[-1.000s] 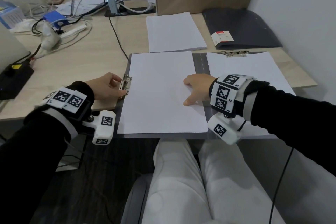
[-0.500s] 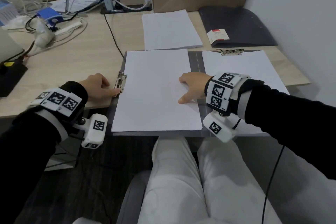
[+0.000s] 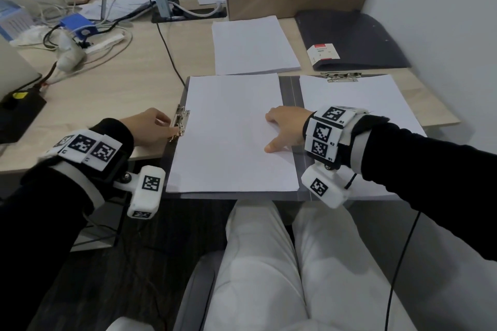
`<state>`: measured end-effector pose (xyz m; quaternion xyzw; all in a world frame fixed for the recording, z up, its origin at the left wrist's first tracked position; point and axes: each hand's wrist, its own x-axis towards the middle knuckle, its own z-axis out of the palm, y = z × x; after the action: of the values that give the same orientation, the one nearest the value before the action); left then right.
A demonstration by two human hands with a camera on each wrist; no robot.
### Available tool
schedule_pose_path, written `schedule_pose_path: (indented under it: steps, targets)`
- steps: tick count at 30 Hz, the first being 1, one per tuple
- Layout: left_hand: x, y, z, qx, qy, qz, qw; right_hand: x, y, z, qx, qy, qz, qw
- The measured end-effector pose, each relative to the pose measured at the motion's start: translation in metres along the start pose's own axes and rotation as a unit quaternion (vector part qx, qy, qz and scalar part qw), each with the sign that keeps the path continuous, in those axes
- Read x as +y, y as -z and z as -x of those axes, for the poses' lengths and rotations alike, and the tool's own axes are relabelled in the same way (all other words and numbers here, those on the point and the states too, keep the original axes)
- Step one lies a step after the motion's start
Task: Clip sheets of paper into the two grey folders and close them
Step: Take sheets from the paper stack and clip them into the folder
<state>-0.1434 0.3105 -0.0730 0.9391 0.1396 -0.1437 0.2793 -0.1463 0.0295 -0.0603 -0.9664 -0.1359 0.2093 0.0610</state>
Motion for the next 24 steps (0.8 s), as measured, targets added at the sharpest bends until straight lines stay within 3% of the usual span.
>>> schedule_pose_path:
  steps: [4, 8, 11, 14, 18, 22, 24]
  targets:
    - [0.016, -0.003, 0.005, -0.032, 0.035, 0.053, 0.997, 0.0, -0.001, 0.001, 0.001, -0.002, -0.01, 1.0]
    - [0.022, 0.001, 0.013, -0.034, 0.071, 0.181, 0.98, 0.001, 0.0, 0.003, -0.01, -0.003, -0.02, 1.0]
    - [0.02, 0.011, 0.017, -0.065, 0.041, 0.237, 0.968, 0.004, 0.005, 0.009, -0.017, -0.008, -0.041, 0.999]
    - [0.027, 0.022, 0.027, -0.091, 0.004, 0.278, 0.956, 0.013, 0.016, 0.022, 0.023, -0.01, -0.125, 0.992]
    - [0.04, 0.038, 0.05, -0.127, -0.047, 0.317, 0.939, 0.04, 0.033, 0.043, 0.122, 0.0, -0.242, 0.962]
    - [0.059, 0.049, 0.07, -0.127, -0.094, 0.326, 0.932, 0.071, 0.041, 0.071, 0.213, 0.023, -0.401, 0.891]
    - [0.071, 0.053, 0.08, -0.129, -0.118, 0.329, 0.928, 0.089, 0.041, 0.083, 0.211, 0.004, -0.385, 0.898]
